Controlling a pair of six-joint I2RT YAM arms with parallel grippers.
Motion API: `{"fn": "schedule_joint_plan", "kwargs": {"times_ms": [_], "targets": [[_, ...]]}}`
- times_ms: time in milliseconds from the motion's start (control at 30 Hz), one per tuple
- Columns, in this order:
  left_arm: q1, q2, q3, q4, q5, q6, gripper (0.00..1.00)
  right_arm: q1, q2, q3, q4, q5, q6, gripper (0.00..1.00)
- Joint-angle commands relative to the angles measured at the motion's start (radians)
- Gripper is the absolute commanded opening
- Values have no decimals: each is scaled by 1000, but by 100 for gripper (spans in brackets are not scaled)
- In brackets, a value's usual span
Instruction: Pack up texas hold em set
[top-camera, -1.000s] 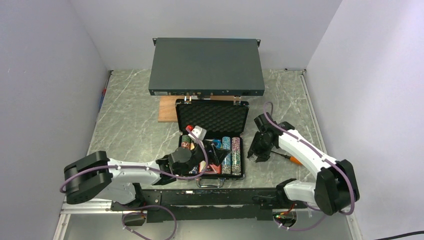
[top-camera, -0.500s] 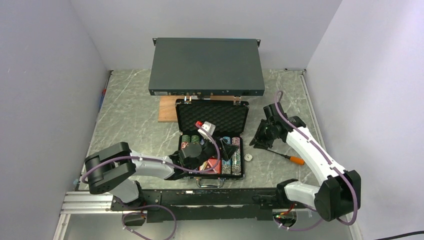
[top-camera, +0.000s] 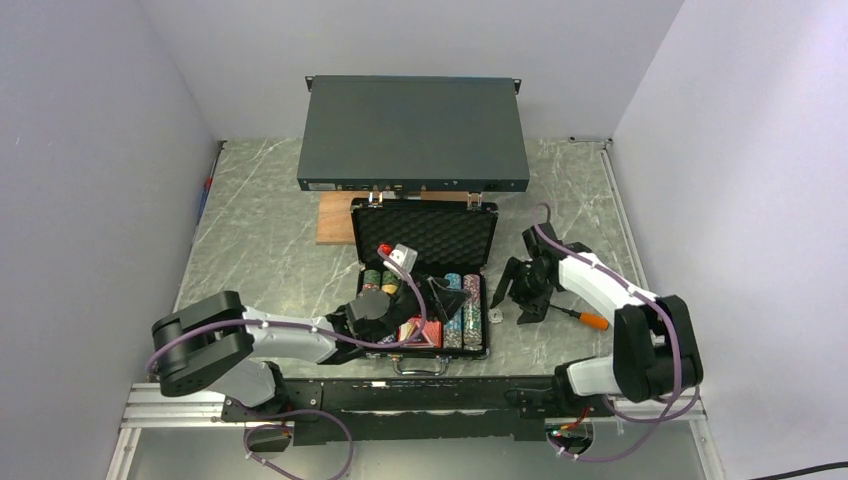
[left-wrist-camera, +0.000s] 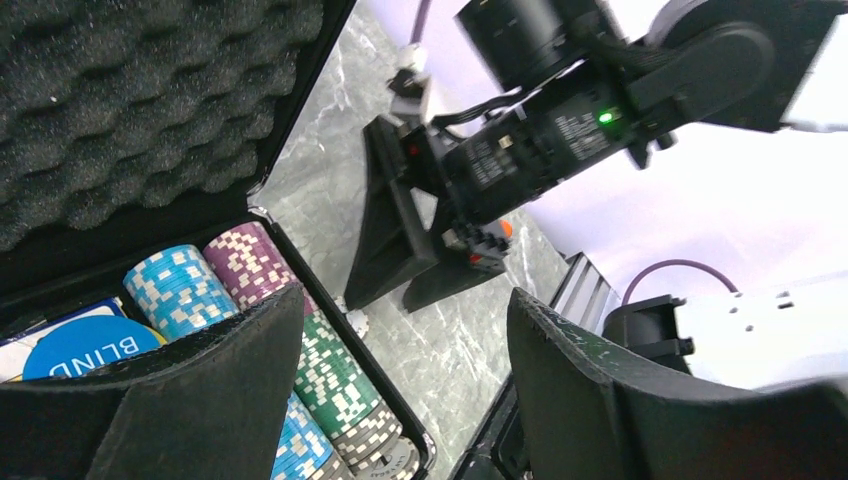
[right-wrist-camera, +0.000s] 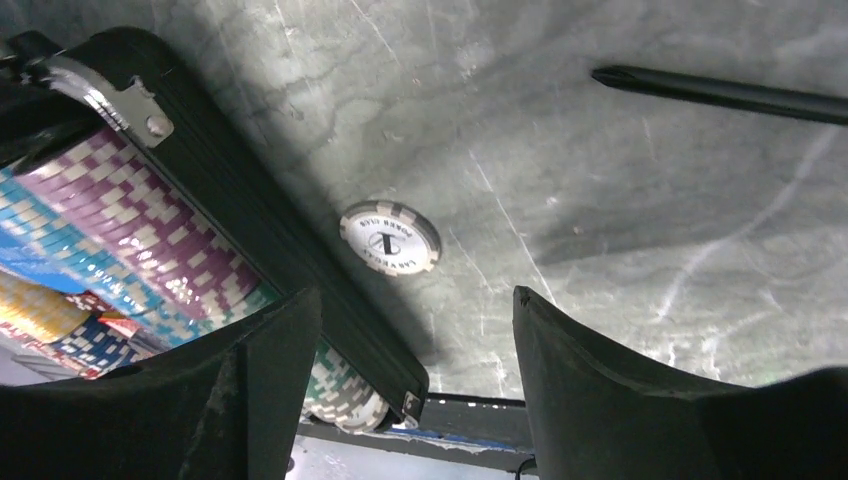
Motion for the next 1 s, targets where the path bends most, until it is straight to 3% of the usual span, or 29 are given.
{"fn": "schedule_joint_plan", "kwargs": {"times_ms": [0,300,767,967], "targets": [[1,-75,-24,30,-2,13,77,26,88,30,69,-17,17,72],[1,-158,-66,5,-8,38,78,62,232,128,-33,104,142,70],[2,-259,-130,21,-22,70,79,149,451,176,-145,107,318,59],[2,-305,-158,5,-32,72,80,148,381,84,-121,107,396,55]]}}
